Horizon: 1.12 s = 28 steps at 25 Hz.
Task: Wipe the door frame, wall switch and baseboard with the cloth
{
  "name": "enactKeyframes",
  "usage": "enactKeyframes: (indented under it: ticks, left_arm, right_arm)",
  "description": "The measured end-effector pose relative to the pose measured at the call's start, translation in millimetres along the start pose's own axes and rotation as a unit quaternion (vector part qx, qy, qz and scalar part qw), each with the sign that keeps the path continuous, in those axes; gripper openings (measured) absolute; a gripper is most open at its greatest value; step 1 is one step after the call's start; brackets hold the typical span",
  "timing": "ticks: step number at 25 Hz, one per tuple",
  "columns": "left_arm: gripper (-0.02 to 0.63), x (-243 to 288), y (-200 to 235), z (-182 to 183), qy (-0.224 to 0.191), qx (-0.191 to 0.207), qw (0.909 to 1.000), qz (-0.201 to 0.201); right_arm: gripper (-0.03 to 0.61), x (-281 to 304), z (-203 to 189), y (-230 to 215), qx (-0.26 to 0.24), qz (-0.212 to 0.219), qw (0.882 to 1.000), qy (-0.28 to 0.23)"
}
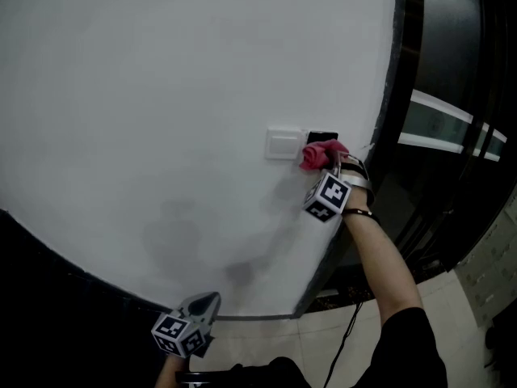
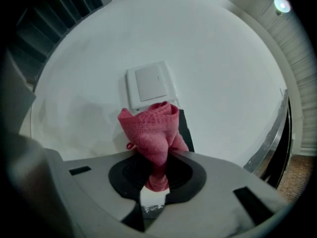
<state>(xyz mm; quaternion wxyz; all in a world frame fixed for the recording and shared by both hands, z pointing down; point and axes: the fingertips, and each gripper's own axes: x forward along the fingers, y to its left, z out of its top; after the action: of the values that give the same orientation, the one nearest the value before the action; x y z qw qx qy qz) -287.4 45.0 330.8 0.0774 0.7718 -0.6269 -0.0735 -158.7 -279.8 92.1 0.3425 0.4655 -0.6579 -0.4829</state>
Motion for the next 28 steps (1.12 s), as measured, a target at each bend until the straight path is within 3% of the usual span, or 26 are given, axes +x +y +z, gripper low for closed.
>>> enactKeyframes:
  ticks: [20, 28]
  left_arm:
    - [-0.008, -16, -5, 1, 0.003, 0.009, 0.9998, 0.015]
    - [-0.008, -19, 3, -1, 0.002, 0.005, 0.9997, 0.022]
  right_arm:
    - [0.055, 0, -11, 28, -0.036, 0.043, 0.998, 0.010]
    - [0.055, -8, 11, -49, -0.005, -0.035, 0.999, -0.018]
